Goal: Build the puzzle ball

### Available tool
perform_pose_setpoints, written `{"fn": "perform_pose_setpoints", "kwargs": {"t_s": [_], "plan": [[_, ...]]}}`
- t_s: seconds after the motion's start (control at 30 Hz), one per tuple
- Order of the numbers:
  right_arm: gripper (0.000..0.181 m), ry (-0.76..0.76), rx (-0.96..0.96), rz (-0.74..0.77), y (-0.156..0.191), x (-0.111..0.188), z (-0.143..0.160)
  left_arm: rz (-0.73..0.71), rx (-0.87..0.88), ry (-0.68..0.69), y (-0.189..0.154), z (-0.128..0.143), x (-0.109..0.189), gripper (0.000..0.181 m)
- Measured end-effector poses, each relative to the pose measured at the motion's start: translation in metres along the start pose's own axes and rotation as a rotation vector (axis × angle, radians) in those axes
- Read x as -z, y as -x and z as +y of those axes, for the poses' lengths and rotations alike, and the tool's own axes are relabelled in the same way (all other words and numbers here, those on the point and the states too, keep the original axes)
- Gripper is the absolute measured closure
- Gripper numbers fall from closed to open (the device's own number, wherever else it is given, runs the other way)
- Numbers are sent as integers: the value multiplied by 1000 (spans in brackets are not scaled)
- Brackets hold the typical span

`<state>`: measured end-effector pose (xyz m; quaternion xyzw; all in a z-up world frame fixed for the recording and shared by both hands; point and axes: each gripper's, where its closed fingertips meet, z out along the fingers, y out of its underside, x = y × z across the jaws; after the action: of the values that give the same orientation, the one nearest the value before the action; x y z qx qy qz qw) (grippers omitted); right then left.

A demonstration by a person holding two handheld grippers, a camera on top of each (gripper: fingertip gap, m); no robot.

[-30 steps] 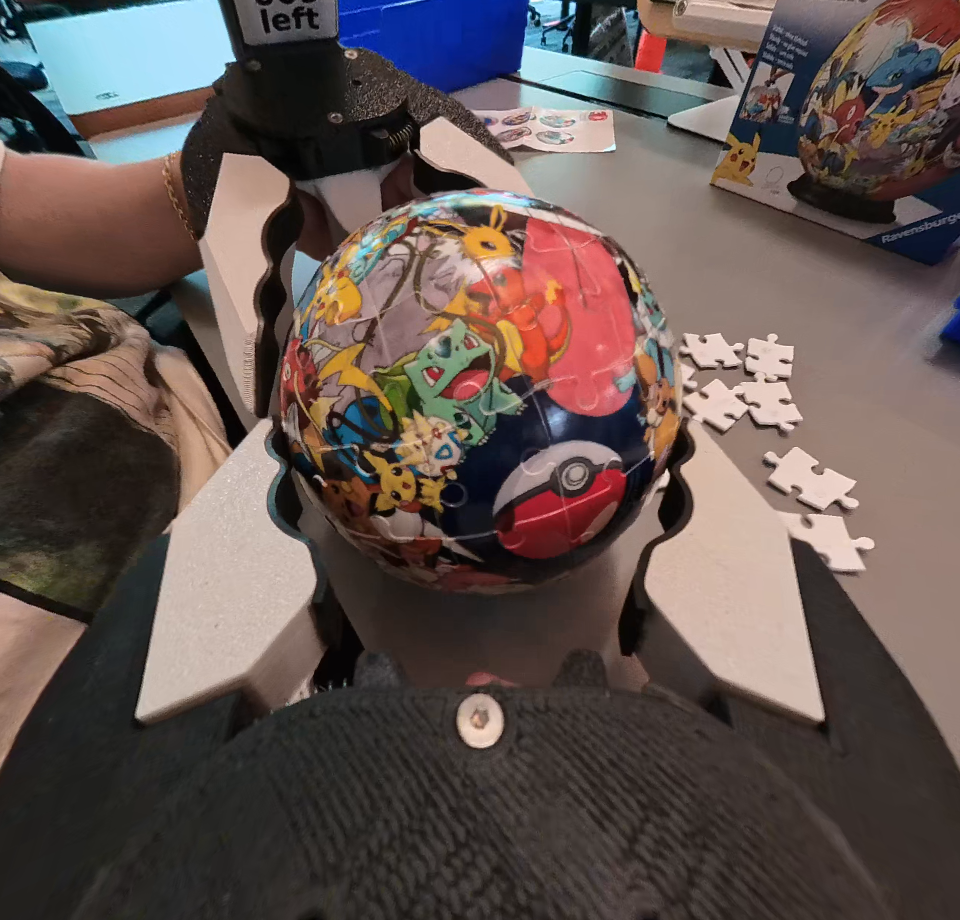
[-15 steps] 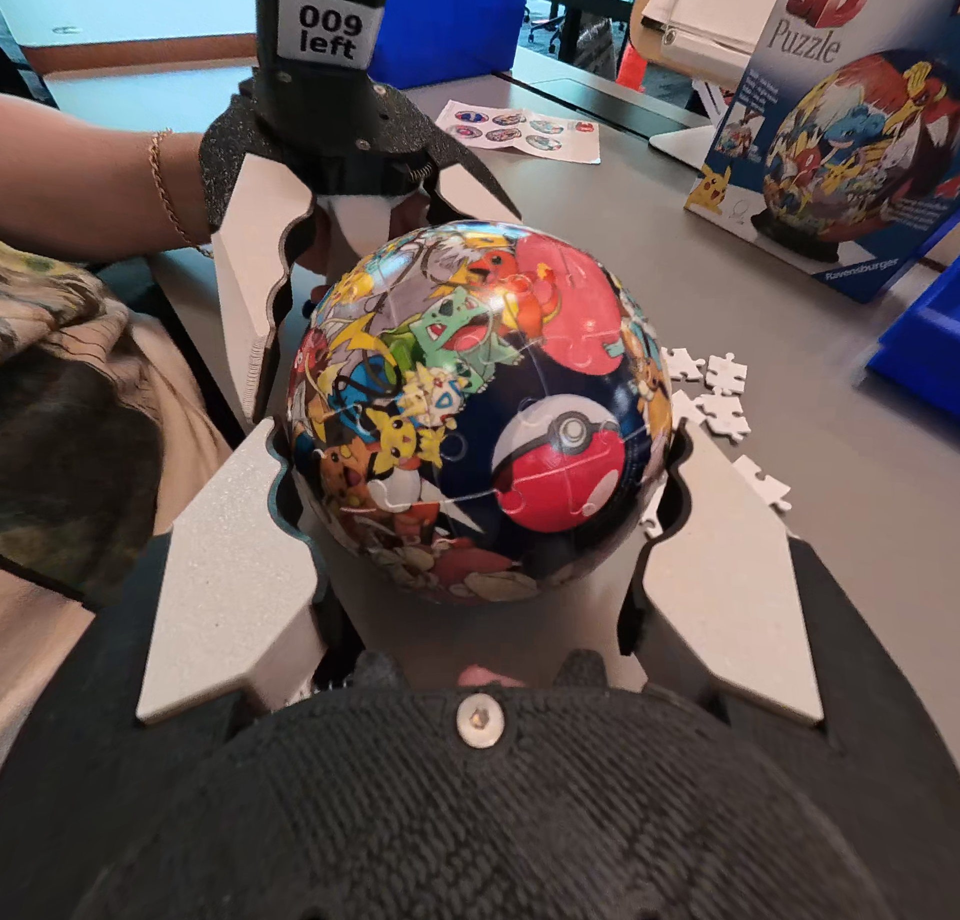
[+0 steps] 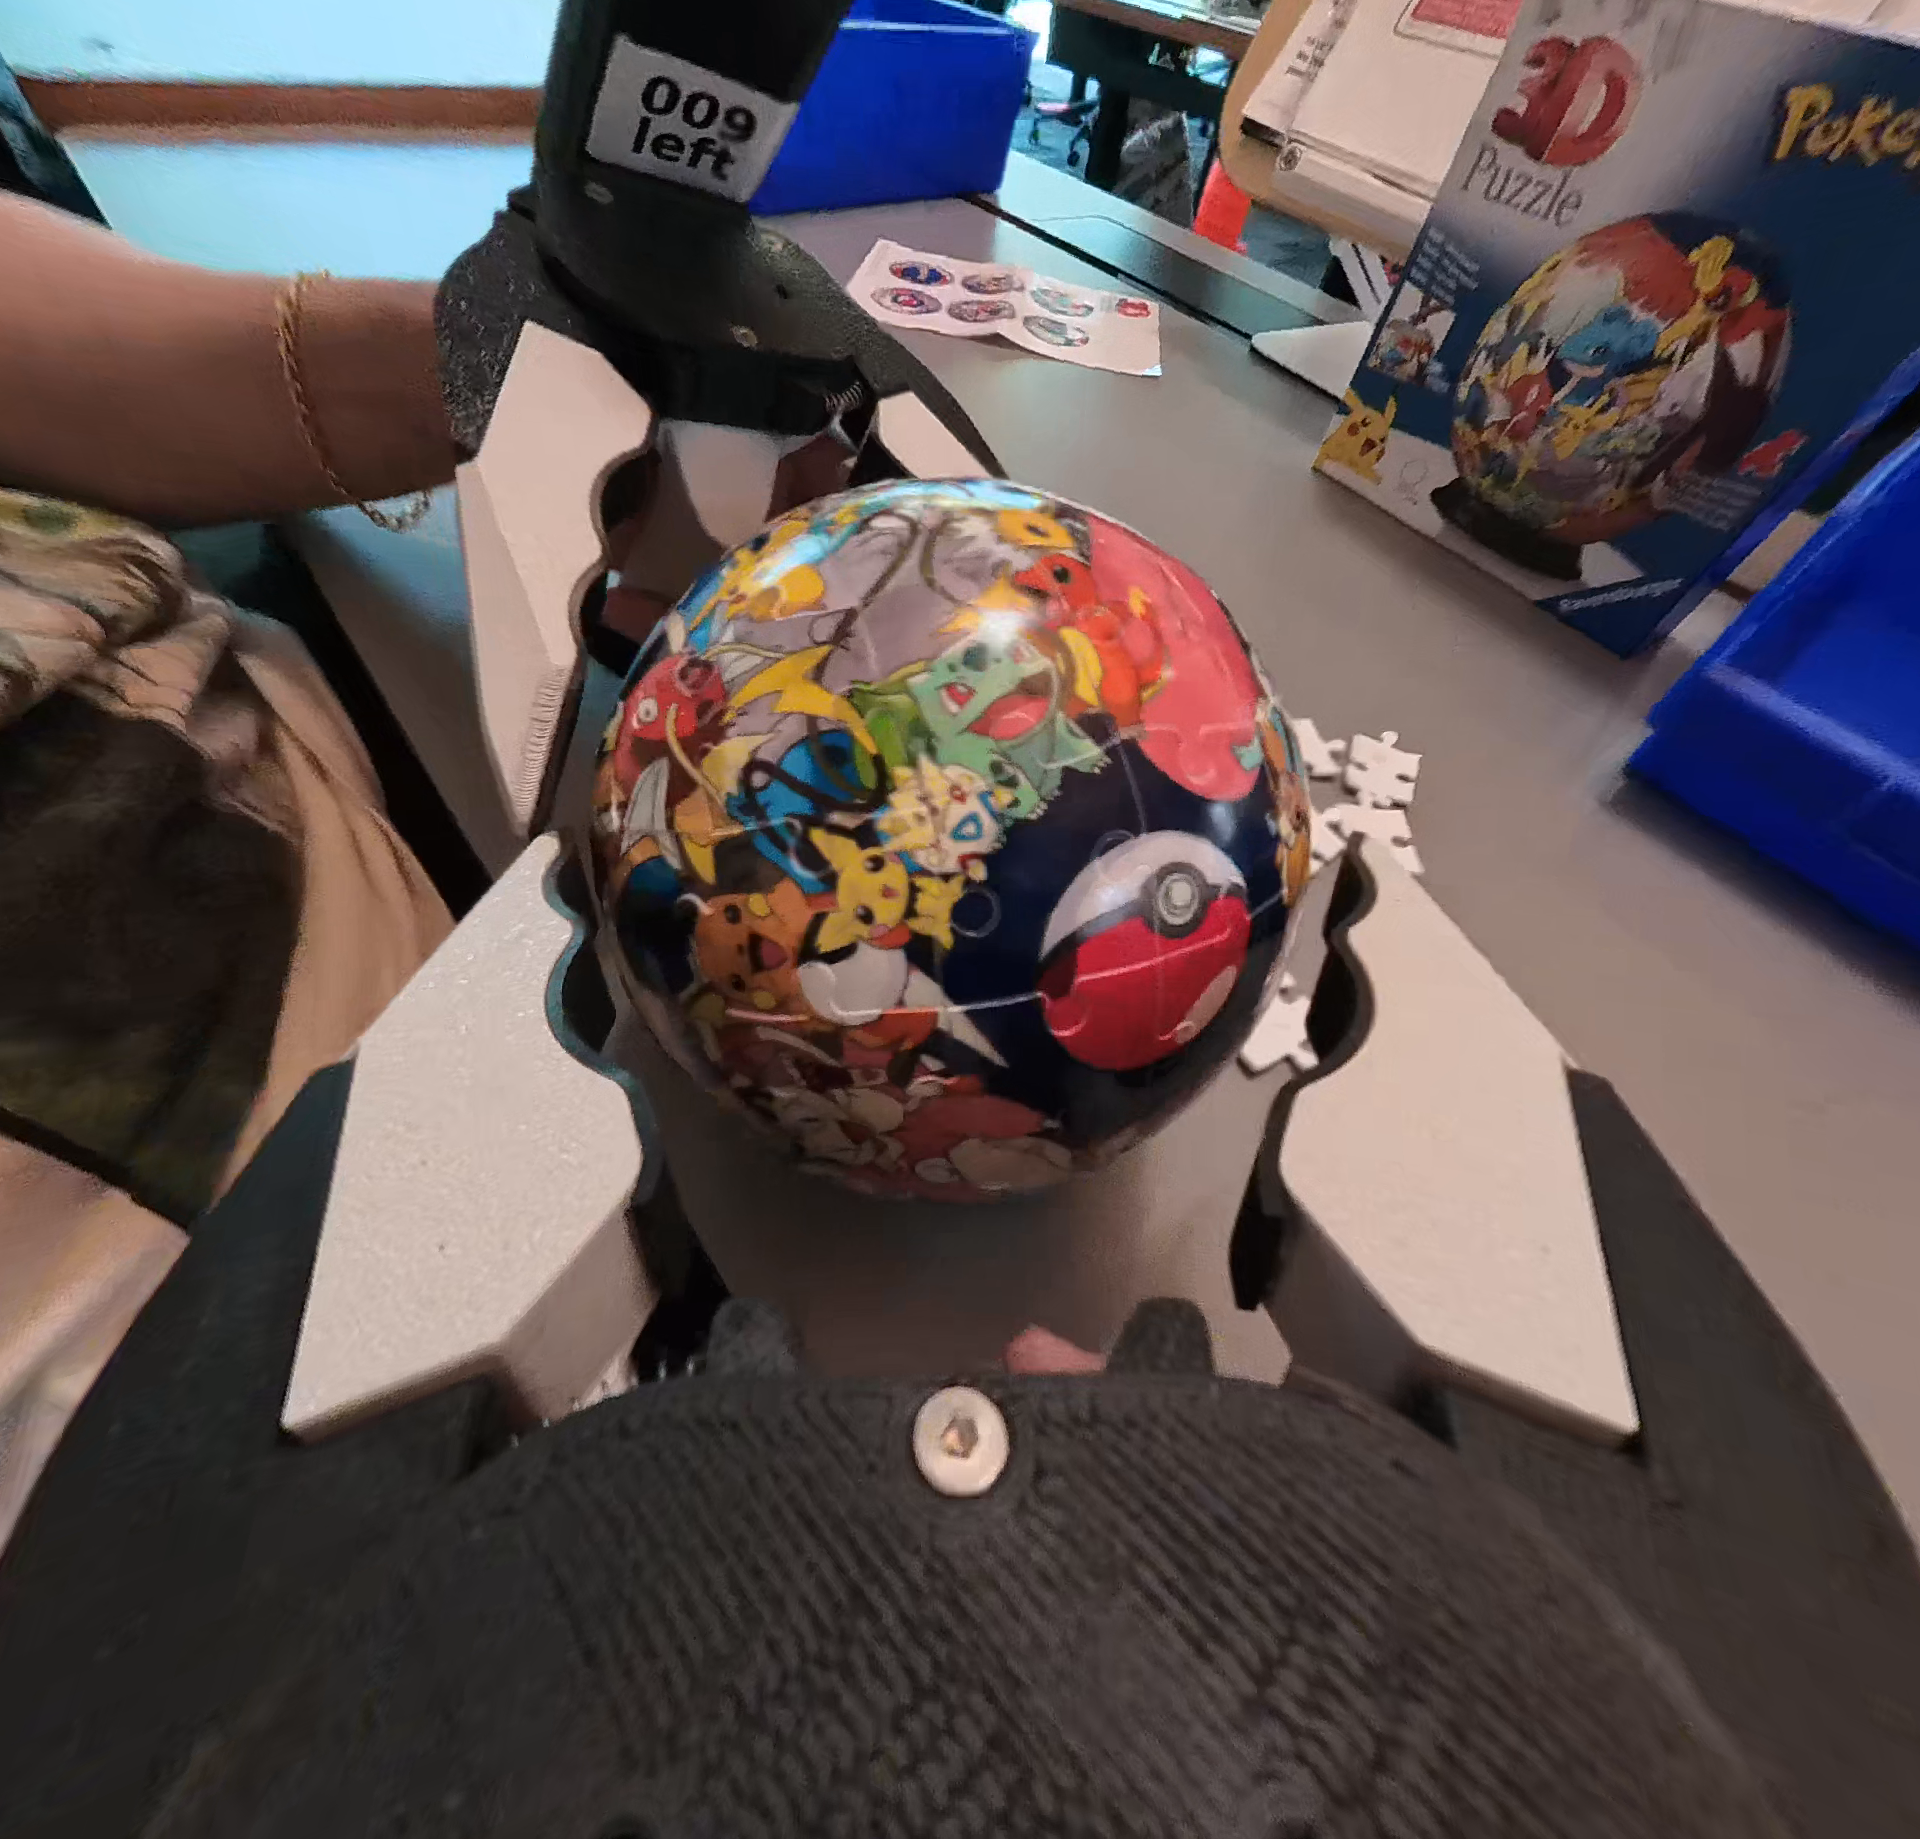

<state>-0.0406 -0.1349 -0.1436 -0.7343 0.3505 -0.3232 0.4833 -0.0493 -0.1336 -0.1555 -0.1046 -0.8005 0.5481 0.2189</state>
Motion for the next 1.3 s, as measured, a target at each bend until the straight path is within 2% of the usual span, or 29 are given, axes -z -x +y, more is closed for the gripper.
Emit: {"fn": "perform_pose_setpoints", "kwargs": {"t_s": [0.2, 0.4, 0.5, 0.63, 0.7, 0.77, 0.87, 0.93, 1.17, 1.3], "plan": [[38, 157, 228, 35, 1, -11, 10, 25, 33, -3, 1, 0, 0, 52], [38, 180, 223, 43, 0, -14, 9, 17, 16, -26, 6, -4, 11, 51], [38, 191, 218, 44, 0, -16, 9, 5, 10, -33, 12, -8, 25, 50], [38, 198, 217, 45, 0, -16, 10, -30, -15, -43, 32, -17, 60, 51], [38, 199, 217, 45, 0, -15, 10, -91, -31, -28, 55, -18, 80, 57], [38, 192, 215, 45, 0, -15, 9, -173, -60, 12, 84, -15, 99, 73], [40, 173, 200, 43, 0, -14, 7, -251, -85, 94, 117, -8, 113, 83], [40, 157, 187, 40, 1, -13, 4, -252, -99, 139, 128, -5, 110, 100], [43, 142, 169, 38, 3, -9, 0, -427, -200, 404, 183, 24, 98, 131], [42, 144, 151, 29, 4, -5, 1, -394, -167, 376, 186, 16, 95, 134]]}}
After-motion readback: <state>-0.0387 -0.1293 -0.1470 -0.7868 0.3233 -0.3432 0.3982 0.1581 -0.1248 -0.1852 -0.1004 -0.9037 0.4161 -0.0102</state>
